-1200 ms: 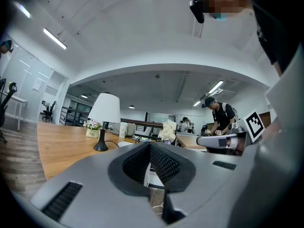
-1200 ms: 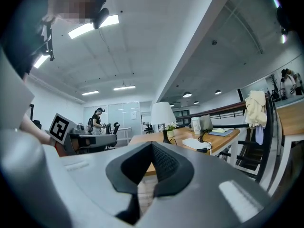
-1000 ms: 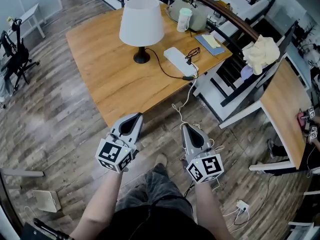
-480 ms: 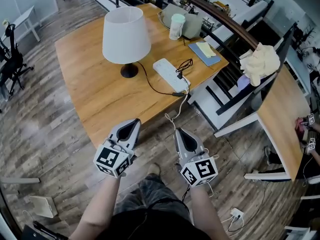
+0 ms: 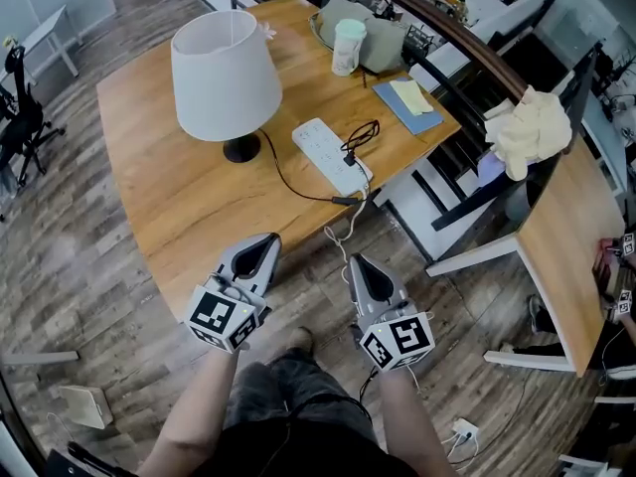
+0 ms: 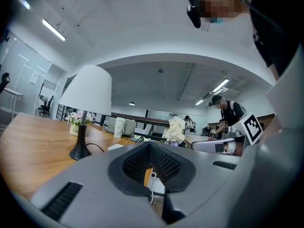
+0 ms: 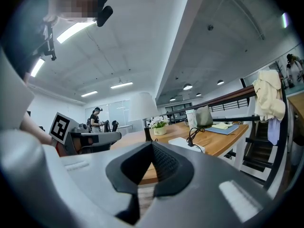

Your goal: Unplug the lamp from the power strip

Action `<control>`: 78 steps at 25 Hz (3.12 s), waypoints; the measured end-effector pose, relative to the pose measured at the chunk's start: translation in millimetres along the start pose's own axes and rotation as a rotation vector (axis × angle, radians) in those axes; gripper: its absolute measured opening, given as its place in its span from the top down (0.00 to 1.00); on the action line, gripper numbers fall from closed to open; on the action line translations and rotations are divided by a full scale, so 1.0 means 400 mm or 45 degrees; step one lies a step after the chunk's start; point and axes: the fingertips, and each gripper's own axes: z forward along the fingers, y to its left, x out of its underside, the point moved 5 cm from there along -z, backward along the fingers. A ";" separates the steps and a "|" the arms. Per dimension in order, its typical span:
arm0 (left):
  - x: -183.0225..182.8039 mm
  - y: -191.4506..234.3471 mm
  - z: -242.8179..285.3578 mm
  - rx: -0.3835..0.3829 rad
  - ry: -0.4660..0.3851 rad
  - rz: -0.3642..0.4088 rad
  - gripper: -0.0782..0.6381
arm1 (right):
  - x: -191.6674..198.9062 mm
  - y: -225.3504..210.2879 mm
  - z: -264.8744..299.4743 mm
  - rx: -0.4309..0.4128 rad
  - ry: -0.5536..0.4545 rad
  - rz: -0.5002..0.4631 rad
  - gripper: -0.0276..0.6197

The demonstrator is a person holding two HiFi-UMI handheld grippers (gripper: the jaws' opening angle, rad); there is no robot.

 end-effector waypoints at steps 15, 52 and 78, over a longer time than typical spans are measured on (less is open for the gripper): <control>0.036 0.011 0.202 0.110 0.047 -0.012 0.90 | 0.015 -0.120 0.092 0.019 0.061 0.027 0.95; 0.134 0.147 0.559 0.206 0.381 0.045 0.89 | 0.027 -0.347 0.416 0.125 0.282 -0.125 0.95; 0.171 0.130 0.659 0.069 0.573 0.394 0.90 | 0.068 -0.405 0.548 -0.171 0.525 -0.350 0.84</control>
